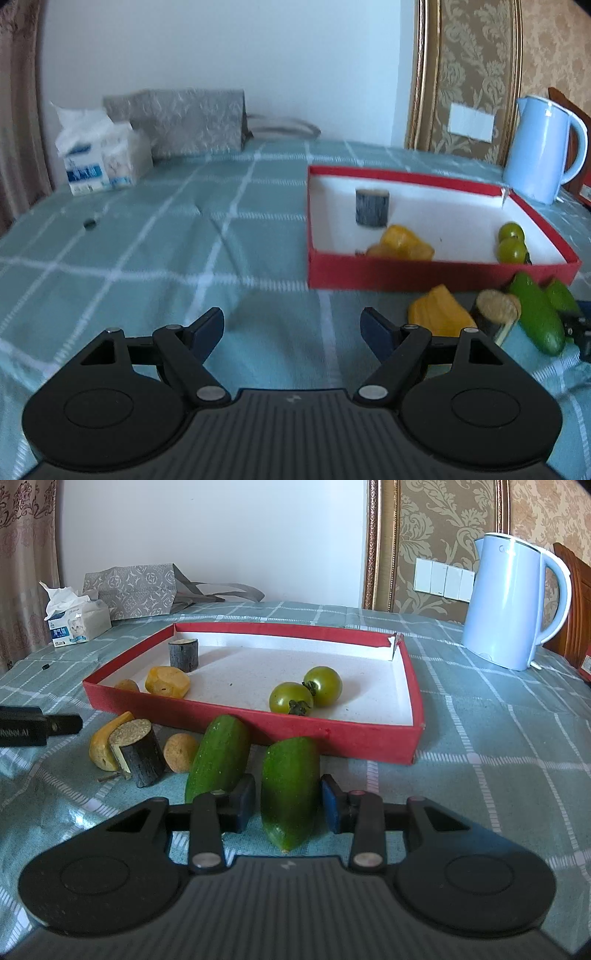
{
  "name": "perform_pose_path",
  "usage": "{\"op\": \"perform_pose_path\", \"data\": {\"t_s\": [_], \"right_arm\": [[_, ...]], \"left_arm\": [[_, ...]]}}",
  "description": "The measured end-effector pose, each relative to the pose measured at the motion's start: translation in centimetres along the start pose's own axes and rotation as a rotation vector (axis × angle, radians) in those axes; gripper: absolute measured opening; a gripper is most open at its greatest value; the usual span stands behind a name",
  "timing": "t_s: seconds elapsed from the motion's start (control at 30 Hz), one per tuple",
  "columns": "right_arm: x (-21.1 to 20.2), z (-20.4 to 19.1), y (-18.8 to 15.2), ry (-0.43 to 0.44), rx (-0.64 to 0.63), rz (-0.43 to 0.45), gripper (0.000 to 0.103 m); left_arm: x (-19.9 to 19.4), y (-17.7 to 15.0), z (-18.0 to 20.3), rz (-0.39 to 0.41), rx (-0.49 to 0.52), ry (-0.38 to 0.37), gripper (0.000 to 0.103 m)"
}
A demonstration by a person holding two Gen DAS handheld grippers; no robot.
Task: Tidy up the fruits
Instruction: 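Lower the green cucumber into the red tray and open the right tool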
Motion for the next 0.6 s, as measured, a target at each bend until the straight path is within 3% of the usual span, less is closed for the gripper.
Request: {"op": "perform_pose_path", "data": {"t_s": [0.07, 0.2, 0.6], "right_arm": [[0.0, 0.0, 0.0, 0.000, -0.001, 0.000, 0.036], [0.0, 0.0, 0.0, -0.004, 0.001, 0.001, 0.034], [-1.1, 0.7, -0.1, -0.002, 0.036, 0.022, 0.031]], "left_arm": [[0.2, -0.4, 0.3, -0.012, 0.018, 0.001, 0.082], [0.5, -0.7, 1.2, -0.037, 0.046, -0.044, 0.103], [0.6, -0.9, 1.6, -0.047, 0.070, -0.033, 0.103]]}}
Point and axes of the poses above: each gripper's, at about its wrist camera, not at the fingertips, and x roughly the way its jaws point, z to its right, y to its top, the point moved 10 cm from there along x, roughly the way its jaws point, and after that the axes turned 4 degrees about x, right-handed, at the moved point
